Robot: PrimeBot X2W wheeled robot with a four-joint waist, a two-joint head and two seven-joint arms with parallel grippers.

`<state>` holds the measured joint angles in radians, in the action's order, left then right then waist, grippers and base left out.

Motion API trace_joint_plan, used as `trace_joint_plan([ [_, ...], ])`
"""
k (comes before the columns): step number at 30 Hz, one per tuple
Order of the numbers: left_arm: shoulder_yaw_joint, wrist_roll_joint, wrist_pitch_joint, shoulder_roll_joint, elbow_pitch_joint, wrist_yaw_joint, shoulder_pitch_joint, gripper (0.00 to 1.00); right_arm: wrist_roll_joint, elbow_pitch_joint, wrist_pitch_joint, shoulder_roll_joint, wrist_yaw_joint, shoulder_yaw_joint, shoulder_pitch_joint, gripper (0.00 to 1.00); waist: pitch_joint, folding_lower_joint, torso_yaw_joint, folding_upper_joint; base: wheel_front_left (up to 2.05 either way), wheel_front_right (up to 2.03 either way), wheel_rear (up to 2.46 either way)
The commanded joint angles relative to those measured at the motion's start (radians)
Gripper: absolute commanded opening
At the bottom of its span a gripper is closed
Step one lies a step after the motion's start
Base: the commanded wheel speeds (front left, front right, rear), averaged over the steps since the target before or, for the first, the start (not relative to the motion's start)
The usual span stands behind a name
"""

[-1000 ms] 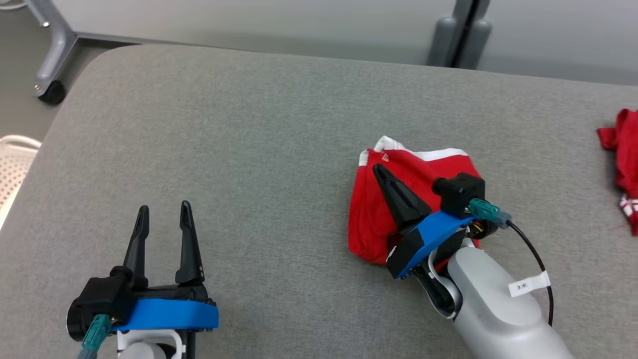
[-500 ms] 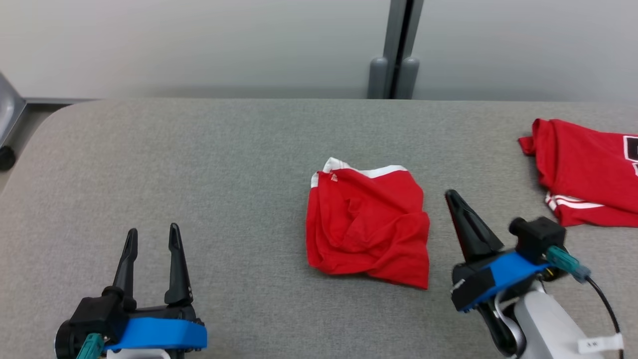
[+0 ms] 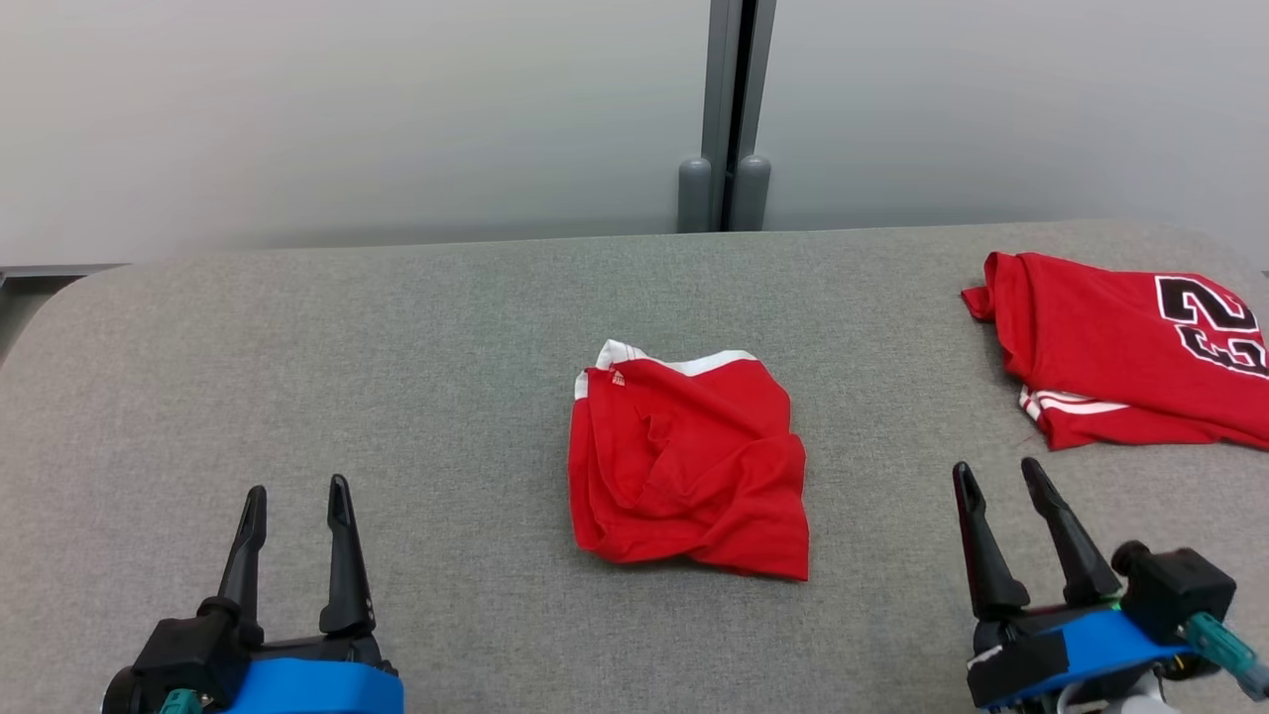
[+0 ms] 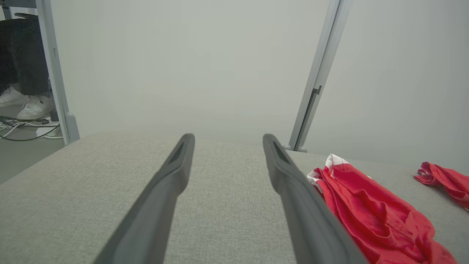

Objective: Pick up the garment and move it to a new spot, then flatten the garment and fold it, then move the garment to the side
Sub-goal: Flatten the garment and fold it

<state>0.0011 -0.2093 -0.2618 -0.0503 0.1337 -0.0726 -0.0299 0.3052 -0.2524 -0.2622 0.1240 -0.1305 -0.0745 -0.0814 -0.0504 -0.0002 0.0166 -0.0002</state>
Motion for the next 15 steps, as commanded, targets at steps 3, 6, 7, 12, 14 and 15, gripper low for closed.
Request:
trace_joint_plan([
  [3,0.005,0.008,-0.004,0.000,0.002,-0.006,-0.010,1.00,-0.007,0.023,-0.003,-0.022,-0.001,0.020,0.049,1.00,0.004,0.0002,-0.004,0.0002,0.00,0.00,0.00],
  [6,0.001,0.011,-0.004,0.000,0.004,-0.005,-0.016,1.00,-0.017,0.024,-0.003,-0.037,-0.001,0.030,0.069,1.00,0.013,0.0002,-0.007,0.0002,0.00,0.00,0.00],
  [7,0.003,0.009,-0.004,0.000,0.005,-0.006,-0.019,1.00,-0.019,0.025,-0.003,-0.041,-0.001,0.031,0.072,1.00,0.015,0.0002,-0.009,0.0002,0.00,0.00,0.00],
  [12,-0.001,0.025,-0.004,0.000,0.015,-0.015,-0.024,1.00,-0.023,0.019,-0.003,-0.052,-0.001,0.027,0.070,1.00,0.023,0.0002,-0.017,0.0002,0.00,0.00,0.00],
  [14,-0.002,0.045,-0.004,0.000,0.018,-0.015,-0.022,1.00,-0.025,0.017,-0.003,-0.053,-0.001,0.023,0.063,1.00,0.025,0.0002,-0.023,0.0002,0.00,0.00,0.00],
  [15,-0.002,0.049,-0.004,0.000,0.020,-0.015,-0.020,1.00,-0.027,0.016,-0.003,-0.053,-0.001,0.023,0.060,1.00,0.025,0.0002,-0.025,0.0002,0.00,0.00,0.00],
])
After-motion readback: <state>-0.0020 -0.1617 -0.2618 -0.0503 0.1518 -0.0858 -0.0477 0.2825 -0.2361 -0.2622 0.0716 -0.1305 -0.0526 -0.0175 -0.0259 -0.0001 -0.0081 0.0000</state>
